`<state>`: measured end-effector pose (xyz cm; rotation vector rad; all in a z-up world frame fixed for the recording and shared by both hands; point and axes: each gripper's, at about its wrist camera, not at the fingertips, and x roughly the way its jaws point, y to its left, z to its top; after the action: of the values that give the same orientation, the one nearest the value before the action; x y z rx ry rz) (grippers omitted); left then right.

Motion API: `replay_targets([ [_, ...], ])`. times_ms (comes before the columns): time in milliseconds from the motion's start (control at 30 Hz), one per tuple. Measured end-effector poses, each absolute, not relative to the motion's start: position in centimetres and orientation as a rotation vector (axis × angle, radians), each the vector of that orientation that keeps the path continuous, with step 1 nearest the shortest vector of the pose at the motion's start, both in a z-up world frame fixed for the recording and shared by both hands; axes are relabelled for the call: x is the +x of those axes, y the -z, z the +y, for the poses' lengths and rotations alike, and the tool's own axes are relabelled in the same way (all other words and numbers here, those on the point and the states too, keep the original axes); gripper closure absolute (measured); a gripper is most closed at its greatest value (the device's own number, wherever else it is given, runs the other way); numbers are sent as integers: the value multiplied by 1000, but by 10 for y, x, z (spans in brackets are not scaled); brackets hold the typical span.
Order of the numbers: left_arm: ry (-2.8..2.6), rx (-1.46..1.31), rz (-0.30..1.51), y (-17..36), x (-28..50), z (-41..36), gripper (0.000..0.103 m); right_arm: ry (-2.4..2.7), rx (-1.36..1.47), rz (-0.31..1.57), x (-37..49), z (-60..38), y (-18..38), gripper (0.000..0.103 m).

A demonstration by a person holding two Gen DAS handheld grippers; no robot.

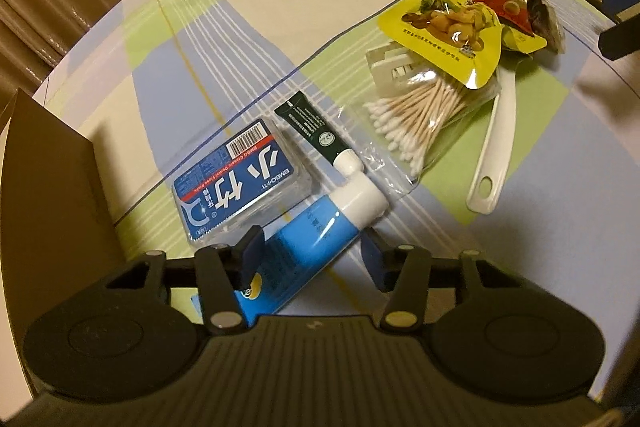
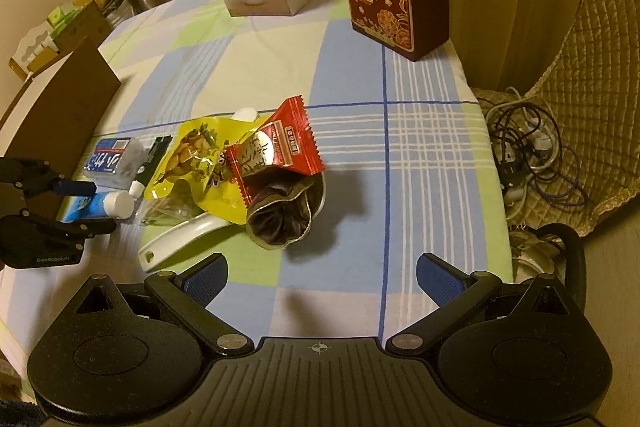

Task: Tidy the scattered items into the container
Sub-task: 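Grasp the blue tube with the left tool while the right tool approaches the red candy packet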

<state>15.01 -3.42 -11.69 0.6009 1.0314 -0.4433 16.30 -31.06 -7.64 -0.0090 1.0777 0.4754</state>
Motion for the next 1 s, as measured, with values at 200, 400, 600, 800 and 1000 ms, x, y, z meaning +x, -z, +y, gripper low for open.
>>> replay_targets([
  [200,358,518,1104,111,137,-39,70,-485,-15,1078,163,-309,78,0],
  [400,383,325,1184,103,125,-37,70,-488,-16,1077,161,-310,79,0],
  [600,391,306,1152,112,138,-39,65,-503,-21,1041,157,-311,74,0],
  [800,364,218,1143,118,142,-33,76,-530,-25,985,152,-311,70,0],
  [1000,328,196,1096,106,132,-28,76,-585,-42,857,155,-302,63,0],
])
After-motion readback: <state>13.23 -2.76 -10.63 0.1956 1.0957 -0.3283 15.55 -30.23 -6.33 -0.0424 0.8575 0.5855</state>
